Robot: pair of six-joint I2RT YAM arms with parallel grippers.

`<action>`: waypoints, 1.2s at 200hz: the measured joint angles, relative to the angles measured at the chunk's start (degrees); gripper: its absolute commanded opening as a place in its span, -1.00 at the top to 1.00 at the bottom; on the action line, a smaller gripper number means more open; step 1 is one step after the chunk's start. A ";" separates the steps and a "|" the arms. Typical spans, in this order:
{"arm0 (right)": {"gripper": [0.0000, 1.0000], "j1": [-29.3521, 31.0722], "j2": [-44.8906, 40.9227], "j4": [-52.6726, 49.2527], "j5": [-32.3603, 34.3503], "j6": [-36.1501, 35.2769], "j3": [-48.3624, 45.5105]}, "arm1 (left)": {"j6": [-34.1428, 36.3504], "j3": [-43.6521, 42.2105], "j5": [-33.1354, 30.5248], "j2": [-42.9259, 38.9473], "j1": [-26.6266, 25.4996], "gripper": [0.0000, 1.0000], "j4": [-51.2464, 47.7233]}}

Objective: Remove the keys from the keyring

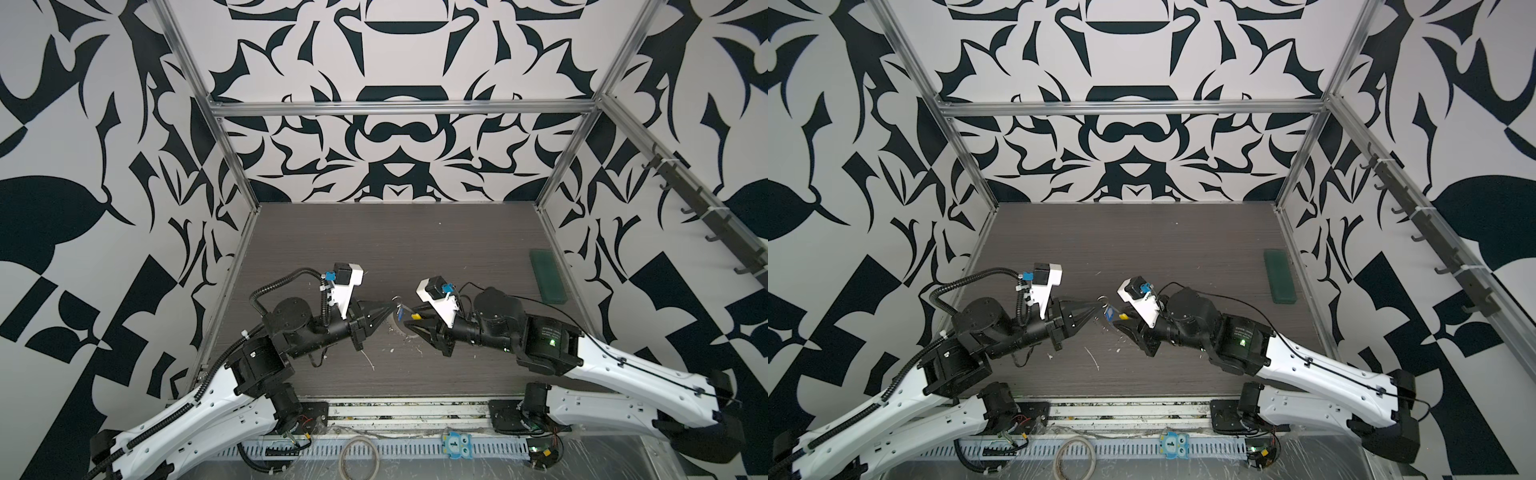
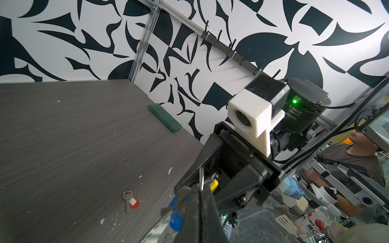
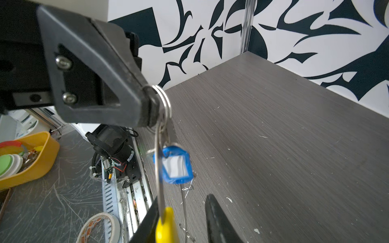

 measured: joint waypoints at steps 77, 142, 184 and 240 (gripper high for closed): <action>0.97 1.57 0.66 -0.28 2.73 -0.79 0.98 | -1.07 0.00 -2.40 0.48 0.00 1.00 -0.22; 1.00 4.48 1.36 -0.48 7.37 -0.94 1.81 | -1.31 0.00 -4.48 0.31 -0.02 1.00 -0.09; 1.00 8.74 3.19 -0.96 14.73 -1.16 3.26 | -1.29 -0.24 -5.29 0.07 -0.17 1.00 0.33; 0.43 13.11 6.64 -3.02 20.33 -3.52 5.79 | 0.48 -5.29 -5.22 -3.02 -0.15 1.00 5.35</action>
